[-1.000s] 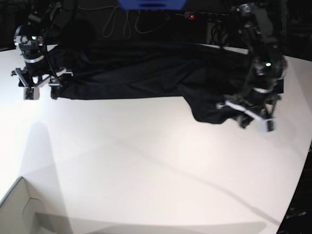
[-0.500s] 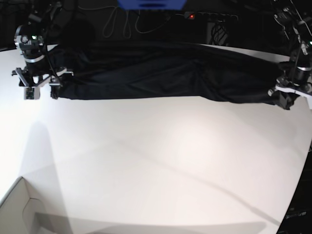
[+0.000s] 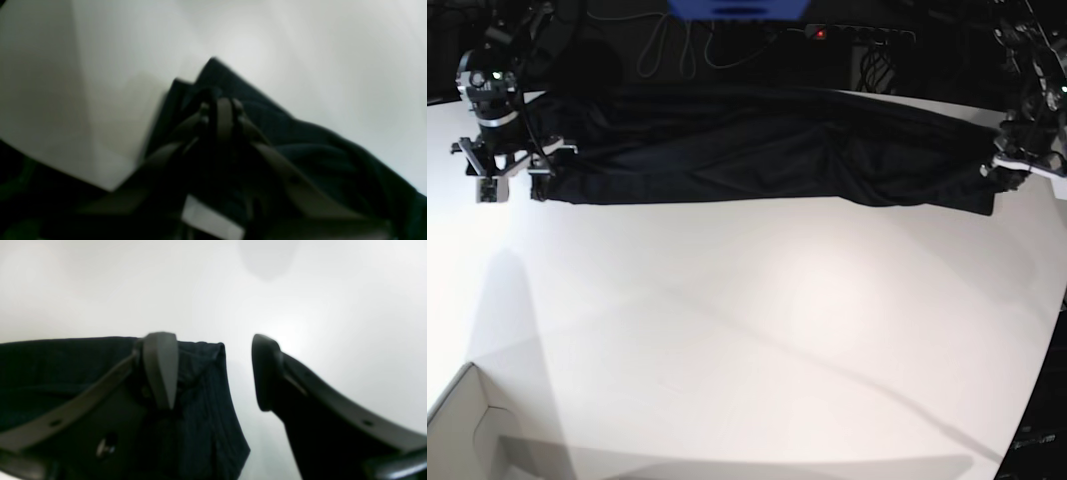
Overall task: Layout the t-shirt on the table in an organized manner, then fold the t-shirt properly
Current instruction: 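Hold the folded shirt ends with both grippers and pull it taut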
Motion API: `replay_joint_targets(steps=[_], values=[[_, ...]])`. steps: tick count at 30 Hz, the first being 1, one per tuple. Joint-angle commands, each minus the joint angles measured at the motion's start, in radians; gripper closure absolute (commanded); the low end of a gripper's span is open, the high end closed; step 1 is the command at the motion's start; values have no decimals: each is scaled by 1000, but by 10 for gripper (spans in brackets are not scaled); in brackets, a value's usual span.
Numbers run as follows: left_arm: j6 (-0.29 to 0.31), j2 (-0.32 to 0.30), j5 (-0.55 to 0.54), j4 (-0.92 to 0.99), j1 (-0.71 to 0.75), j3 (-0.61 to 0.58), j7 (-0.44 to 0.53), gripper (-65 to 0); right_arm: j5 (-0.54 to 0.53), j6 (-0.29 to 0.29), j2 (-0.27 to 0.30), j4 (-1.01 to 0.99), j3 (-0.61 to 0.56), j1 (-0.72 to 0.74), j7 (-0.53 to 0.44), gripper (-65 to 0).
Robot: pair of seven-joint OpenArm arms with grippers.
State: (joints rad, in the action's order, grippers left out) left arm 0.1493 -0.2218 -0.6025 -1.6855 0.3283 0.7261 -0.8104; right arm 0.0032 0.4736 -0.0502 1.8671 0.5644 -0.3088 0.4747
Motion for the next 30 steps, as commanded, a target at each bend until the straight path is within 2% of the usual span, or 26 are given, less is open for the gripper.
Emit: replay_joint_targets(steps=[1, 5, 15, 17, 18, 20, 23, 25, 30], values=[[0, -18, -7, -6, -7, 7, 26, -3, -9, 0, 6, 16, 4, 3, -24, -352], [0, -28, -7, 22, -2, 7, 72, -7, -9, 0, 6, 16, 4, 3, -24, -352], [0, -28, -7, 38, 21, 7, 70, -20, -9, 0, 5, 16, 4, 4, -24, -352], [13, -28, -7, 29, 38, 5, 75, -73, -9, 0, 5, 16, 4, 3, -24, -352], [42, -28, -7, 28, 41, 5, 78, -121, -9, 0, 3, 18, 4, 3, -24, -352], [111, -28, -7, 28, 44, 13, 81, -236, -9, 0, 3, 18, 4, 3, -24, -352], [181, -15, -7, 28, 45, 88, 73, -404, -9, 0, 3, 19, 4, 1, -24, -352], [220, 2, -7, 28, 42, 137, 72, -436, -9, 0, 3, 19, 4, 1, -24, -352], [301, -3, -6, 41, 38, 211, 72, -435, -9, 0, 2, 22, 4, 1, -24, -352]])
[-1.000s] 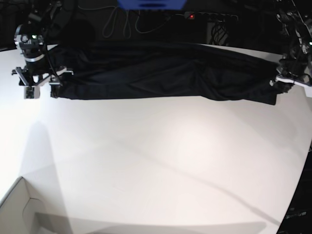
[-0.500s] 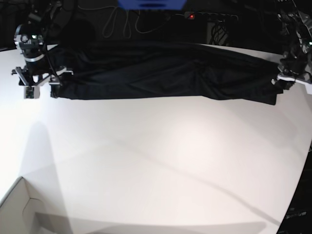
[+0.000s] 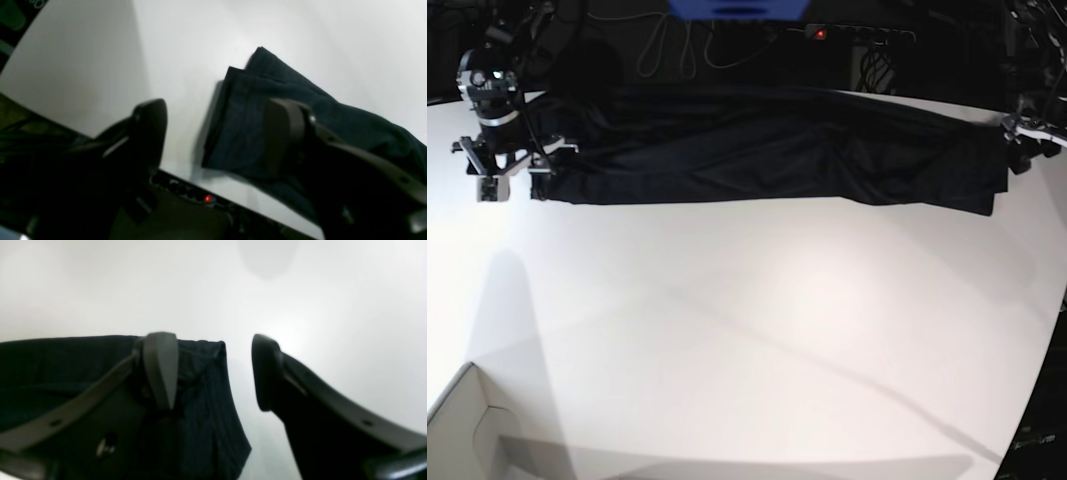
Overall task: Layout the t-shirt on the table in an organized manner, then fold the t-shirt properly
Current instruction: 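Hold the folded shirt ends with both grippers and pull it taut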
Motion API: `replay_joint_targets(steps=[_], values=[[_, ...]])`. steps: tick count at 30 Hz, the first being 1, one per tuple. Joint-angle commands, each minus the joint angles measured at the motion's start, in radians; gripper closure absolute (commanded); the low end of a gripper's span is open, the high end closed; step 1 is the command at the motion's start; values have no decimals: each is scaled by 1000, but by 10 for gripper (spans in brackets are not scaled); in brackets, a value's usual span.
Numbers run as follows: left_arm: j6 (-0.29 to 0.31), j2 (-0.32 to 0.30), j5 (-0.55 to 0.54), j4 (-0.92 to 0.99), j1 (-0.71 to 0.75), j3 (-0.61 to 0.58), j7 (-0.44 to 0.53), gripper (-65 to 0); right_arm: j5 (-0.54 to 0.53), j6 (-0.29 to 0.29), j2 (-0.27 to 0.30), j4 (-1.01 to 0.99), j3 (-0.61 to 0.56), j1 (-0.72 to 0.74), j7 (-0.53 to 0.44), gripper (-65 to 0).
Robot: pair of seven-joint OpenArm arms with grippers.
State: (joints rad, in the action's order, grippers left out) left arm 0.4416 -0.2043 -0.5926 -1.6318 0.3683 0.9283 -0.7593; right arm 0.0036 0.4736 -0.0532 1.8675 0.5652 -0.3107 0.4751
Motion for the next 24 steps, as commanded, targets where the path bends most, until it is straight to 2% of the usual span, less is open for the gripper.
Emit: replay_joint_targets(steps=[1, 6, 12, 15, 24], values=[[15, -22, -16, 0, -4, 10, 22, -435, -9, 0, 5, 22, 3, 5, -25, -352], [75, -44, 20, 74, -50, 4, 21, -436, -9, 0, 3, 22, 3, 6, -25, -352], [179, -40, 164, 166, -134, -8, 22, -436, -9, 0, 3, 24, 3, 5, -25, -352], [250, -40, 227, 215, -177, -8, 22, -436, -9, 0, 3, 24, 3, 3, -25, -352], [257, -42, 305, 338, -233, -42, 30, -436, -9, 0, 3, 24, 3, 3, -25, -352]])
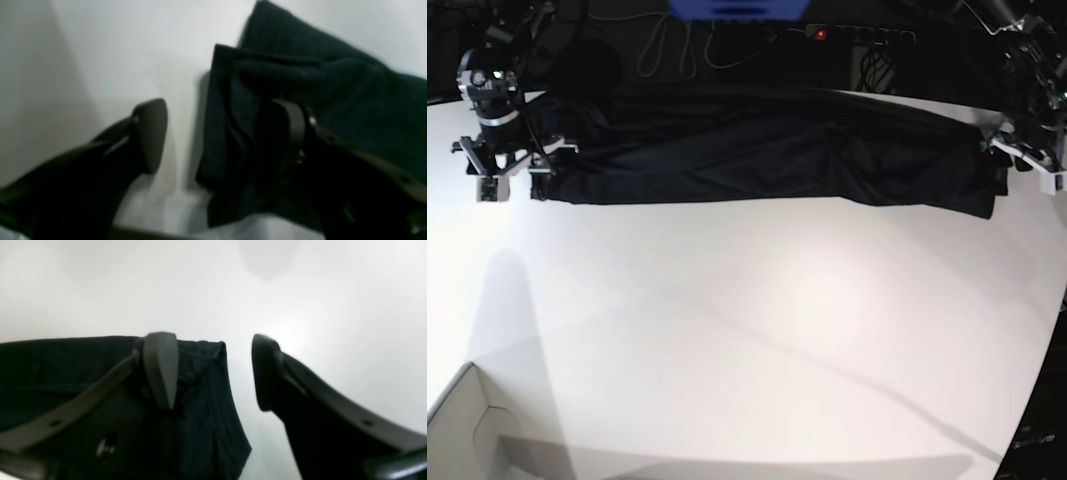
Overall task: Layout the t-shirt on the table in an organized manner, then fold the t-shirt properly
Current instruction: 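Hold the folded shirt ends with both grippers and pull it taut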
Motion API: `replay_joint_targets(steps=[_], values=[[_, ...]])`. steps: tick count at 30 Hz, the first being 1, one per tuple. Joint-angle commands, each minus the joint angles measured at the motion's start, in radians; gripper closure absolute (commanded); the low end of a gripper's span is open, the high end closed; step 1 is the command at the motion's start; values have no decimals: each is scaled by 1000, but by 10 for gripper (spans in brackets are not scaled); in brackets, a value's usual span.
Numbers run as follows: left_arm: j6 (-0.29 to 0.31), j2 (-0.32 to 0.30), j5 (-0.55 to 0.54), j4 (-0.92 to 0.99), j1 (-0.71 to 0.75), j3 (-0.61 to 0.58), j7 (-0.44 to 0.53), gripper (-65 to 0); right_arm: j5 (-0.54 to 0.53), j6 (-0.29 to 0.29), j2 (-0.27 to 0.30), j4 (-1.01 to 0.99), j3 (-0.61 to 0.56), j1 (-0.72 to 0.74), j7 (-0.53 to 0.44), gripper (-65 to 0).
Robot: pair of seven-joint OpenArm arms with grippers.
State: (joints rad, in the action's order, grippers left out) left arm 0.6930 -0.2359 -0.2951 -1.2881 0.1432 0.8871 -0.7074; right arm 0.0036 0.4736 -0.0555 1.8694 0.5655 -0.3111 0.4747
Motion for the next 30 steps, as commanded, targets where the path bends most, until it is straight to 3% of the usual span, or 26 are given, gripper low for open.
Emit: replay_joint_targets(steps=[1, 15, 17, 23, 30], values=[[5, -12, 12, 6, -9, -18, -21, -436, -9, 0, 6, 22, 3, 3, -24, -352], [5, 3, 4, 21, -9, -52, -21, -426, -9, 0, 6, 22, 3, 10, -24, -352], [5, 5, 4, 21, -9, -52, -21, -362, -9, 0, 6, 22, 3, 10, -24, -352], [5, -1, 10, 97, -40, -46, -19, 0, -9, 0, 7, 22, 8, 5, -24, -352], [5, -59, 3, 206, -72, -39, -19, 0, -9, 0, 12, 54, 24, -18, -26, -352]])
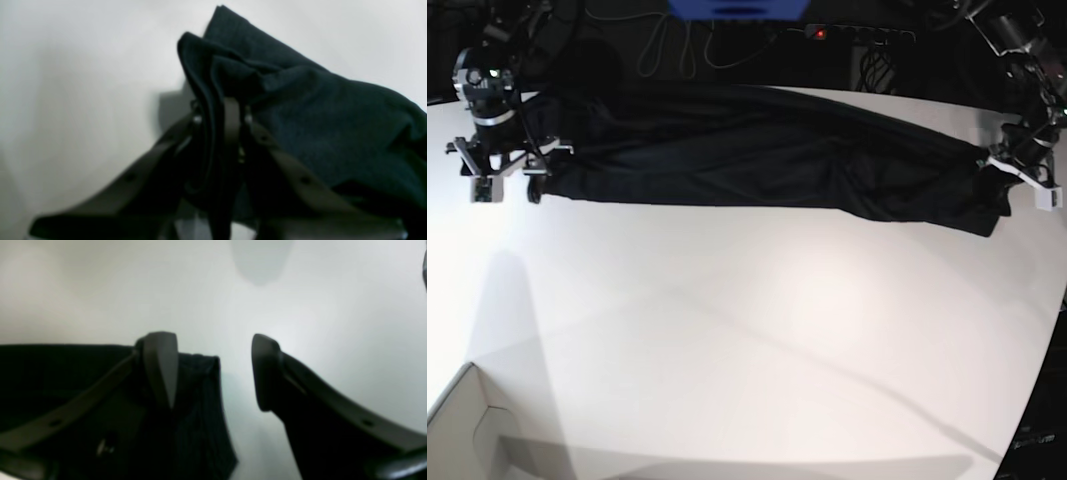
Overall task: Layout the t-shirt on the table in an organized manner, then fold the t-shirt properly
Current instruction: 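Hold the folded shirt ends with both grippers and pull it taut, then fold the shirt end held by the left gripper toward the right gripper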
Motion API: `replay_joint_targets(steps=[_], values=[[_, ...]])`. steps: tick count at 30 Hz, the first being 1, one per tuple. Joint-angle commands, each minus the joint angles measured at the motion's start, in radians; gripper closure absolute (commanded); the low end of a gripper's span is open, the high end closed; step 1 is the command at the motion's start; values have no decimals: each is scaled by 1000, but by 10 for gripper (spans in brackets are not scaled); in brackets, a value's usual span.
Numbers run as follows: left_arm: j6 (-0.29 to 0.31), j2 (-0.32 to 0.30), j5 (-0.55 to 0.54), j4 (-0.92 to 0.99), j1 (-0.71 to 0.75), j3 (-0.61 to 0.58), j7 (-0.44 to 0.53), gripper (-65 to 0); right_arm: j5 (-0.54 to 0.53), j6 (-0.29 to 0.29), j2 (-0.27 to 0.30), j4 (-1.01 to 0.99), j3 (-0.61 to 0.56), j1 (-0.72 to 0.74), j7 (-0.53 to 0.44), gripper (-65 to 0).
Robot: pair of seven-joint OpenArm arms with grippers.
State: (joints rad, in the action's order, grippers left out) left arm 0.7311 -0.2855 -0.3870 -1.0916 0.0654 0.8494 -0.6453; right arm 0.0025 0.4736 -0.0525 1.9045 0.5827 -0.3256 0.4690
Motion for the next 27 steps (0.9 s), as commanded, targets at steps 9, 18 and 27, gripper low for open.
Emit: replay_joint_targets(steps=[9, 18, 27], values=[[-33, -45, 95, 5, -2, 107, -83, 0, -8, 0, 1, 94, 6, -57, -19, -353], [-33, -44, 95, -84, 7, 150, -94, 0, -9, 1, -76, 99, -89, -165, -25, -352], [-33, 50, 93, -513, 26, 179, -183, 0, -9, 1, -80, 99, -99, -172, -25, -352]])
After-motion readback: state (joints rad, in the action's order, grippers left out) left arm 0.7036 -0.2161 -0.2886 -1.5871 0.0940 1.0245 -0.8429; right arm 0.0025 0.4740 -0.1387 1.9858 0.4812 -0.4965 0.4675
